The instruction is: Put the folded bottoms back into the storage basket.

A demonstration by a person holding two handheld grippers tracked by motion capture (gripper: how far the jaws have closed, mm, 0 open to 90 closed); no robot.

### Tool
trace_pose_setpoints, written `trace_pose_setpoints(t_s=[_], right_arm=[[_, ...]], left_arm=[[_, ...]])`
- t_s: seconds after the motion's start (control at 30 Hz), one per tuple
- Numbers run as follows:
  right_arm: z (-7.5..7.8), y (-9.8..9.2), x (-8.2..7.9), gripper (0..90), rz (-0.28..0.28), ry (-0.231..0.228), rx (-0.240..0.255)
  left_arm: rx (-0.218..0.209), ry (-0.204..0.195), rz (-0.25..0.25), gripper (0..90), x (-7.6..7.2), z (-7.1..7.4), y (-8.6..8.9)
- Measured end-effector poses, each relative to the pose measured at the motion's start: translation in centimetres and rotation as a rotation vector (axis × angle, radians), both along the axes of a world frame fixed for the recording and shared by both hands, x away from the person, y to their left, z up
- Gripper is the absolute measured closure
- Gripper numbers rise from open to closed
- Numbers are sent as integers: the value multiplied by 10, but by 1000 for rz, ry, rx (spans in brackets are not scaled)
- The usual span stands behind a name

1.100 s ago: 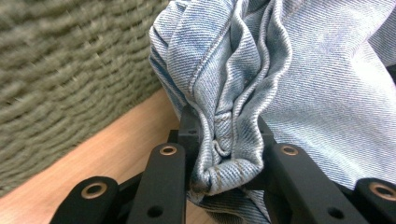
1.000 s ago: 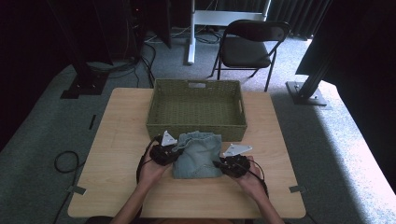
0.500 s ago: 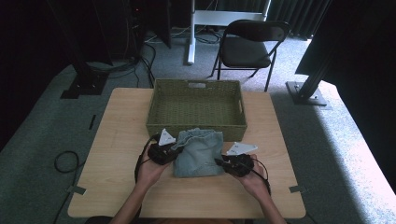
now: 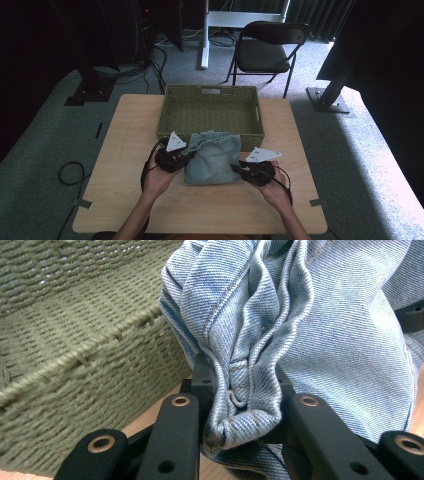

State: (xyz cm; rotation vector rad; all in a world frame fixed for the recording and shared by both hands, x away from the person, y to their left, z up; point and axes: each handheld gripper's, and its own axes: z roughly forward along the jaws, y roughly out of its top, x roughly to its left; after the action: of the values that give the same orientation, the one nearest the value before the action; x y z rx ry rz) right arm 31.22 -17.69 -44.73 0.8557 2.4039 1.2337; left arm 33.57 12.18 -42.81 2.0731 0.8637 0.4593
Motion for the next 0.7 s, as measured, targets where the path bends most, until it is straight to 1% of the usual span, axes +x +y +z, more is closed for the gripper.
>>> trace_pose_setpoints(t_s=[0.03,0.1,0.17,0.2,0.3,0.33,0.43,0.53,0.57,0.6,0.67,0.7], right_arm=[[0,0,0,757,0,0,0],[7,0,0,757,0,-12,3],[9,0,0,757,2,-19,5],[13,1,1,757,1,-27,9],[17,1,1,757,1,-38,10],[21,2,1,757,1,-46,11],[25,2,1,757,2,-51,18],[33,1,0,757,0,-65,26],[35,1,0,757,0,-68,27],[35,1,0,757,0,-68,27],[39,1,0,757,0,-77,27],[41,1,-1,757,0,-81,28]], left_arm=[[-5,-2,0,759,0,2,0],[-9,-10,2,759,0,7,1],[-11,-17,1,759,1,12,2],[-9,-20,1,759,1,14,2],[-6,-31,3,759,1,22,2],[-7,-33,3,759,1,24,2],[-10,-41,1,759,1,31,3],[-10,-49,0,759,0,38,3],[-11,-53,-1,759,0,43,3],[-11,-53,-1,759,0,43,3],[-10,-58,-4,759,0,47,4],[-17,-63,1,759,0,49,3]])
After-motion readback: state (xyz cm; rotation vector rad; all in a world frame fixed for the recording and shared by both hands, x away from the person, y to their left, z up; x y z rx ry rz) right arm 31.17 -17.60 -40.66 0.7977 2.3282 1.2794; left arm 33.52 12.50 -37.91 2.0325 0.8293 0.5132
